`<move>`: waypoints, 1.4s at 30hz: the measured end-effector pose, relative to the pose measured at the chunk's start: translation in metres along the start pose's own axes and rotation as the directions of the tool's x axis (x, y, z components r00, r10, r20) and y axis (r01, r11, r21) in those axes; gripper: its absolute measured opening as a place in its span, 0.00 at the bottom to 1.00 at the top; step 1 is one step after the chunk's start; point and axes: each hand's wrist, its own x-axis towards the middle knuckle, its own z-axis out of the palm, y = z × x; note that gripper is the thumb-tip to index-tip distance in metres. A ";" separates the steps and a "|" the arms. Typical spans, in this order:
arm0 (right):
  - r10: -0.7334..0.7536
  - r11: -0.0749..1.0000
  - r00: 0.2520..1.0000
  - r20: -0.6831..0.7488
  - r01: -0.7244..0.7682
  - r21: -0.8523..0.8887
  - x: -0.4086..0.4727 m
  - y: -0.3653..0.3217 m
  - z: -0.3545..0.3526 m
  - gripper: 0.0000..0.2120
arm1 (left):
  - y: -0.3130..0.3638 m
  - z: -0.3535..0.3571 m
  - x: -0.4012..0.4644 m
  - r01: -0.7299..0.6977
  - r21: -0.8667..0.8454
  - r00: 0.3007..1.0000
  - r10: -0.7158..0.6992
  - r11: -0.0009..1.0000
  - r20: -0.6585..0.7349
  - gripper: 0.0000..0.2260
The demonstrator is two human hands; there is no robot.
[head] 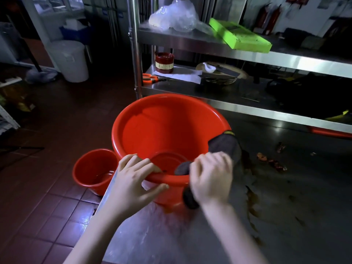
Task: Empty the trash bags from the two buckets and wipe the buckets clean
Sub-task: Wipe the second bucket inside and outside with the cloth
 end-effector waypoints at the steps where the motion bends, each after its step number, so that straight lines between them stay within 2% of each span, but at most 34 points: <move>1: -0.028 0.999 1.000 0.003 0.028 -0.018 -0.012 -0.020 0.002 0.12 | -0.001 0.000 -0.001 0.005 0.006 1.000 -0.005 1.000 0.002 0.15; 4: -0.183 0.983 0.982 0.053 0.184 -0.013 -0.014 -0.030 0.005 0.13 | -0.001 -0.002 -0.002 0.020 0.004 1.000 -0.020 1.000 0.023 0.15; 7: -0.305 0.951 0.936 0.172 0.309 0.009 0.022 0.027 -0.007 0.12 | 0.000 -0.003 0.000 0.013 -0.010 0.999 -0.013 1.000 0.033 0.14; 9: -0.289 0.957 0.922 0.258 0.285 0.054 0.046 0.065 -0.015 0.13 | 0.003 -0.003 0.000 0.017 -0.020 0.999 -0.016 1.000 0.028 0.14; 11: -0.210 0.976 0.944 0.255 0.189 0.107 0.056 0.078 -0.013 0.14 | 0.003 -0.002 -0.001 0.022 -0.016 1.000 -0.022 1.000 0.007 0.15; 14: -0.036 0.997 0.996 0.082 0.030 0.073 0.036 0.051 -0.004 0.14 | 0.003 -0.001 -0.001 0.025 -0.019 0.999 -0.025 1.000 -0.020 0.14; 16: 0.012 1.000 1.000 -0.023 -0.012 0.024 0.009 0.012 0.000 0.12 | 0.004 0.000 0.002 0.010 -0.008 1.000 -0.011 1.000 -0.022 0.14; 20: -0.079 0.996 0.997 -0.018 0.078 -0.032 -0.024 -0.046 0.007 0.12 | 0.002 -0.002 -0.002 0.005 0.002 1.000 -0.005 1.000 -0.002 0.14; 22: -0.205 0.979 0.978 0.025 0.205 -0.002 -0.017 -0.031 0.003 0.12 | -0.002 -0.006 -0.003 0.013 -0.020 0.999 -0.012 1.000 0.045 0.15; 25: -0.396 0.917 0.903 0.167 0.397 0.031 0.015 0.030 -0.012 0.11 | -0.019 -0.020 0.000 -0.039 -0.055 0.991 0.046 0.998 0.130 0.16; 26: -0.409 0.912 0.885 0.225 0.408 0.053 0.029 0.052 -0.016 0.11 | -0.028 -0.028 0.003 -0.065 -0.063 0.982 0.075 0.996 0.171 0.16; 28: -0.337 0.942 0.889 0.309 0.323 0.095 0.051 0.081 -0.023 0.14 | -0.043 -0.045 0.009 -0.087 -0.074 0.961 0.103 0.993 0.255 0.18; 30: -0.242 0.968 0.931 0.273 0.214 0.130 0.057 0.088 -0.017 0.15 | -0.050 -0.059 0.012 -0.066 -0.073 0.954 0.084 0.995 0.289 0.18; 33: -0.093 0.988 0.989 0.119 0.076 0.137 0.036 0.056 -0.004 0.14 | -0.038 -0.059 0.007 -0.018 -0.056 0.975 0.030 0.998 0.218 0.16; 36: -0.020 0.999 1.000 -0.001 0.020 0.036 0.004 -0.005 0.005 0.11 | -0.007 -0.033 -0.004 -0.032 0.051 0.988 0.024 0.998 0.153 0.17; 39: -0.175 0.985 0.984 0.036 0.174 0.012 -0.023 -0.038 0.003 0.13 | 0.000 -0.012 -0.006 -0.007 0.081 0.999 0.003 0.997 0.038 0.18; 42: -0.323 0.946 0.938 0.129 0.321 0.034 0.002 0.003 -0.005 0.12 | -0.010 -0.010 0.001 0.016 0.033 1.000 -0.016 0.999 -0.003 0.21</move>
